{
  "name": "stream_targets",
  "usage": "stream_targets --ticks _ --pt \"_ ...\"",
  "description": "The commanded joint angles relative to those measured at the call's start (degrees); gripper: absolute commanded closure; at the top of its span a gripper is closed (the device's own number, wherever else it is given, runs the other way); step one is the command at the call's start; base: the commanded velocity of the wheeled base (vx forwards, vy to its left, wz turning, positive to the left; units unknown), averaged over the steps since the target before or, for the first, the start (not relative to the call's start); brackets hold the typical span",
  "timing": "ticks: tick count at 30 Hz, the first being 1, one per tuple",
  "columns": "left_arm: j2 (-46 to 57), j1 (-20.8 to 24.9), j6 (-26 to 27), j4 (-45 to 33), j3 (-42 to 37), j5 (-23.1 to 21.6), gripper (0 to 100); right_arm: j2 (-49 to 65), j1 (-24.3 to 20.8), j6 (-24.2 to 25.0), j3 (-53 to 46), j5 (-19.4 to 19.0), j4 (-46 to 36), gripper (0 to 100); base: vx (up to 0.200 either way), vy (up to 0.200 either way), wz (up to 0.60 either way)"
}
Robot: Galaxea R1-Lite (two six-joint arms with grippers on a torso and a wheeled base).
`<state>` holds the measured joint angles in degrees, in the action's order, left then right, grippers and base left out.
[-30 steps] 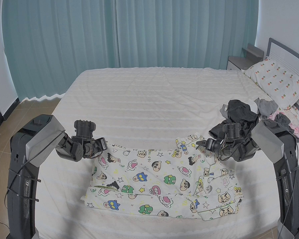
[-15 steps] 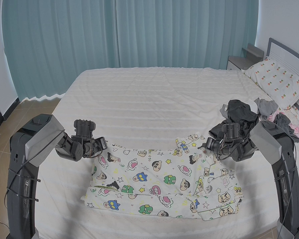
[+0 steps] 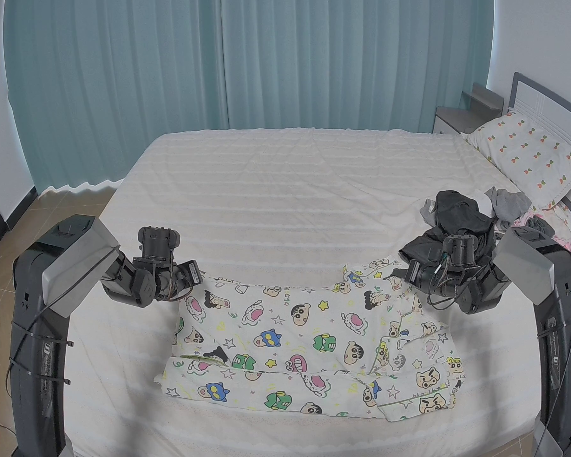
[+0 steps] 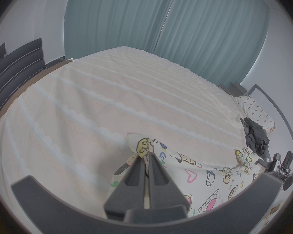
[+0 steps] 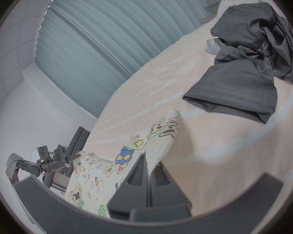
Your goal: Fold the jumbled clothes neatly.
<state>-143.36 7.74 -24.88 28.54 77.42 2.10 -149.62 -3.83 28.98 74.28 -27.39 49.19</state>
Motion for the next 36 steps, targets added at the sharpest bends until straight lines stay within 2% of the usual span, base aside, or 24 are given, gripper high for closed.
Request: stream_targets --ticks 1,5,12,16,20,28,33,36 --pt "2.3 -0.1 -0.1 0.0 -1.7 -0.1 100 3.2 0.4 -0.1 -3.9 -0.8 2.0 100 0.0 0.0 0.0" --pt "3.3 -0.2 -0.2 0.5 -3.1 -0.1 100 5.2 0.5 -0.4 -7.3 -2.5 3.6 100 0.0 0.0 0.0" --pt "4.8 -0.3 -0.1 7.1 -8.8 -0.4 100 9.4 0.8 -0.9 -13.9 -4.1 6.8 100 0.0 0.0 0.0" --pt "6.2 -0.3 -0.1 8.5 -12.0 -0.9 100 11.4 0.8 -1.6 -18.3 -5.1 8.4 100 0.0 0.0 0.0" --pt "8.1 -0.3 -0.2 10.0 -15.8 -2.1 100 12.7 0.8 -3.6 -23.7 -6.5 11.4 100 0.0 0.0 0.0" --pt "11.2 -0.4 0.0 14.4 -22.8 -2.6 100 12.9 0.8 -7.4 -33.0 -6.5 18.9 100 0.0 0.0 0.0" --pt "13.3 -0.4 0.1 17.8 -29.3 -4.7 100 13.4 0.8 -8.7 -38.6 -6.6 23.8 100 0.0 0.0 0.0" --pt "13.9 -0.3 0.3 21.2 -33.8 -5.1 100 13.1 0.8 -11.4 -42.5 -6.5 26.7 100 0.0 0.0 0.0"
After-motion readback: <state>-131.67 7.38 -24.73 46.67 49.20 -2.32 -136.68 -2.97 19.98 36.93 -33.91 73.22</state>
